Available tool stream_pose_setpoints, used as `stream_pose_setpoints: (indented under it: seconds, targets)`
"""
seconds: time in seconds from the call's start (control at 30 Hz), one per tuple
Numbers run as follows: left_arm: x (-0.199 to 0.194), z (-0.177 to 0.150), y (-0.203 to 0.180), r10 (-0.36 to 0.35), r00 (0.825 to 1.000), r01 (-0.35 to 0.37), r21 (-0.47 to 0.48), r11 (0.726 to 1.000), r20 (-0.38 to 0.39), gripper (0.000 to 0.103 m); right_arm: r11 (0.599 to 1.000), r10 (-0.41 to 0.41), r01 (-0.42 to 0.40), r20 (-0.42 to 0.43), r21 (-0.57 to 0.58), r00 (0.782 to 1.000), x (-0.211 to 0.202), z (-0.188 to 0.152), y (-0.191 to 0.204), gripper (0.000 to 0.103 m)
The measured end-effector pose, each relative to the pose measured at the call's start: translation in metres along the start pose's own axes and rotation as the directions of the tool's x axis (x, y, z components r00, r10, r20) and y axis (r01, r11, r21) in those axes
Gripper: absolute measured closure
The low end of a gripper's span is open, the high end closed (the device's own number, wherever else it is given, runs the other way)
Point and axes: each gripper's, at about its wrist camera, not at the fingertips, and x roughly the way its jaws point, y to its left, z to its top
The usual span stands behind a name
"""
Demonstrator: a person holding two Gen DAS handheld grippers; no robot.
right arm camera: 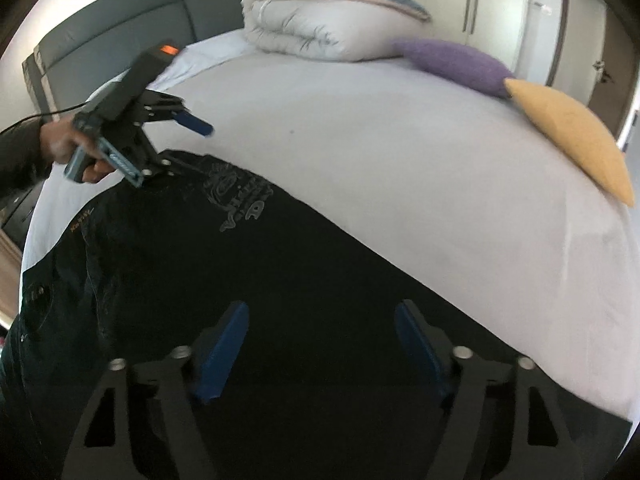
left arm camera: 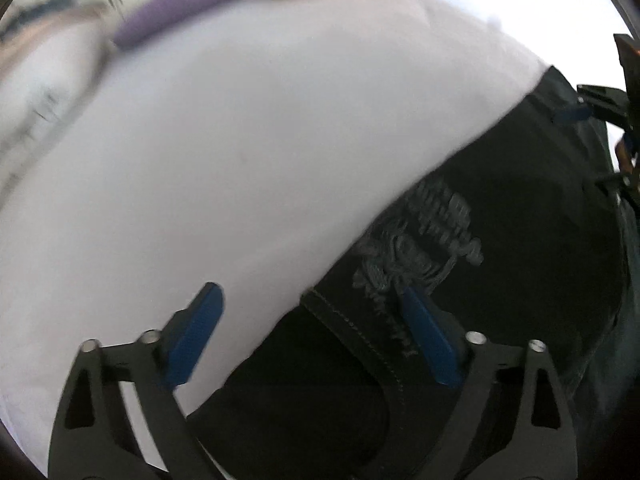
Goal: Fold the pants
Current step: 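Move both grippers to the jeans waistband and close on it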
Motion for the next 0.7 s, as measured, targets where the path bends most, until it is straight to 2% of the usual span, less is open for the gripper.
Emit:
stream_pose_setpoints:
  seconds: [0.03,0.1,0.17,0.2,0.23,0.27,0.3,0.33,0.4,0.47,0.57,0.7]
  targets:
    - [0.009,0.000,0.004,-0.020,0.999,0.020,0.004,1.000,-0.031,0.016,1.000,0.013,-0.013,-0.009,-0.006,1.000,0.003,0.003,-0.002,0.029]
    - [0.016,0.001,0.011,-0.049,0.998,0.050,0.008,0.999,-0.039,0.016,0.999,0.033,-0.033,-0.019,-0.018,0.999,0.012,0.007,-0.004,0.029]
    - [0.016,0.003,0.017,-0.073,0.997,0.073,-0.004,0.997,-0.035,0.026,0.998,0.047,-0.049,-0.041,-0.036,0.998,0.020,0.011,-0.005,0.033]
    - [0.015,0.002,0.018,-0.082,0.996,0.082,-0.007,0.997,-0.028,0.042,0.998,0.046,-0.048,-0.048,-0.046,0.998,0.026,0.016,-0.002,0.034]
    - [0.013,0.003,0.019,-0.091,0.996,0.091,-0.006,0.996,-0.021,0.050,0.997,0.045,-0.048,-0.056,-0.057,0.997,0.031,0.019,-0.001,0.038]
    - [0.010,-0.001,0.019,-0.093,0.996,0.093,-0.007,0.996,-0.015,0.066,0.997,0.044,-0.048,-0.065,-0.065,0.997,0.035,0.020,0.000,0.042]
    - [0.010,-0.002,0.018,-0.097,0.995,0.097,-0.009,0.995,-0.010,0.076,0.996,0.040,-0.045,-0.073,-0.072,0.997,0.039,0.022,0.001,0.043]
    - [0.004,-0.006,0.014,-0.084,0.996,0.084,-0.006,0.996,-0.002,0.079,0.996,0.036,-0.042,-0.079,-0.080,0.996,0.042,0.025,0.003,0.045]
    - [-0.001,-0.009,0.009,-0.043,0.999,0.043,0.003,0.999,0.026,0.094,0.995,0.028,-0.037,-0.082,-0.098,0.996,0.046,0.030,0.007,0.048]
    - [-0.014,-0.017,0.001,-0.004,0.997,0.003,0.016,1.000,0.072,0.097,0.993,0.023,-0.033,-0.088,-0.116,0.996,0.052,0.037,0.012,0.052]
    - [-0.037,-0.035,-0.019,0.082,0.985,-0.094,0.074,0.993,0.152,0.097,0.989,0.006,-0.020,-0.094,-0.148,0.996,0.061,0.050,0.018,0.056]
    - [-0.053,-0.055,-0.046,0.124,0.965,-0.150,0.100,0.984,0.231,0.097,0.984,-0.015,-0.002,-0.094,-0.176,0.995,0.070,0.068,0.024,0.056]
